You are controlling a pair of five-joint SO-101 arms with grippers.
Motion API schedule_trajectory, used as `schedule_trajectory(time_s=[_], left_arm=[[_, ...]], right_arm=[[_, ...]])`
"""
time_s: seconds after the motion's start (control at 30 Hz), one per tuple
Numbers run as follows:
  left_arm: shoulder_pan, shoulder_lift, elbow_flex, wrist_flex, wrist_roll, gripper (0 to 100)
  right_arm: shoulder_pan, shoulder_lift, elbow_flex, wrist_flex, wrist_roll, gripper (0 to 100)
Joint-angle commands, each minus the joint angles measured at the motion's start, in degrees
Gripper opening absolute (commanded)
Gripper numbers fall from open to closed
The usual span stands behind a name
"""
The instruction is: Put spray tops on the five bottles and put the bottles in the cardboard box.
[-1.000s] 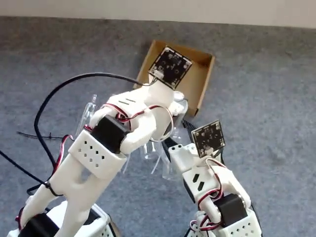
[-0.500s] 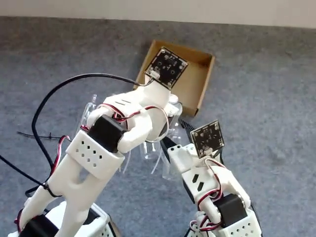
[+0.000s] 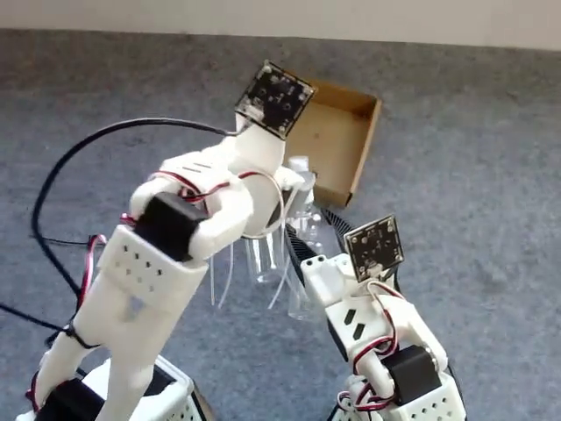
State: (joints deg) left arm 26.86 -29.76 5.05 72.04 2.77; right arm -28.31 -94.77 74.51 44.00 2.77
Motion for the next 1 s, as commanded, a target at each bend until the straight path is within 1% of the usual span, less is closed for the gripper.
schedule_trajectory(time_s=[0.0, 0.13, 0.23, 0.3, 0.37, 0.43, 0.53, 0.6, 0.7, 0.8, 0.87, 0.97], left_arm=[[-1.4, -0.7, -7.9, 1.2, -1.1, 17], [-3.7, -0.7, -9.9, 1.5, -1.1, 17], [-5.7, -0.7, -7.6, 3.0, -1.7, 16], [-7.3, -0.8, -6.2, 4.9, -3.8, 16], [-9.3, -2.9, -4.0, 6.2, -4.4, 16], [-10.3, -6.9, 0.2, 5.9, -4.5, 16], [-10.6, -16.1, 9.6, 5.5, -5.3, 16], [-10.6, -22.6, 17.4, 2.0, -8.4, 17], [-11.3, -30.5, 28.5, -4.3, -9.7, 17], [-12.5, -36.6, 37.0, -7.6, -9.7, 17], [-12.4, -40.1, 41.2, -8.3, -9.4, 17], [-11.2, -45.9, 46.3, -8.3, -8.6, 22]], right_arm=[[0.2, -0.6, -0.6, -1.5, -0.2, 0.5], [0.2, -0.6, -0.6, -1.5, -0.3, 0.5], [0.9, -0.6, -1.0, -1.8, -0.3, 0.5], [4.0, -0.4, -1.0, -5.8, -0.3, 0.5], [6.8, 0.2, -1.0, -11.6, -0.5, 0.5], [8.0, 1.9, -1.0, -15.4, -0.7, 0.5], [8.0, 7.4, -4.5, -17.2, -0.8, 0.5], [8.0, 13.1, -8.0, -17.5, -2.4, 0.5], [8.0, 22.4, -15.2, -17.5, -6.5, 0.5], [5.6, 31.7, -22.8, -17.5, -7.2, 0.5], [2.8, 37.2, -26.9, -17.5, -7.3, 0.5], [-1.0, 44.6, -32.8, -17.5, -7.5, 0.5]])
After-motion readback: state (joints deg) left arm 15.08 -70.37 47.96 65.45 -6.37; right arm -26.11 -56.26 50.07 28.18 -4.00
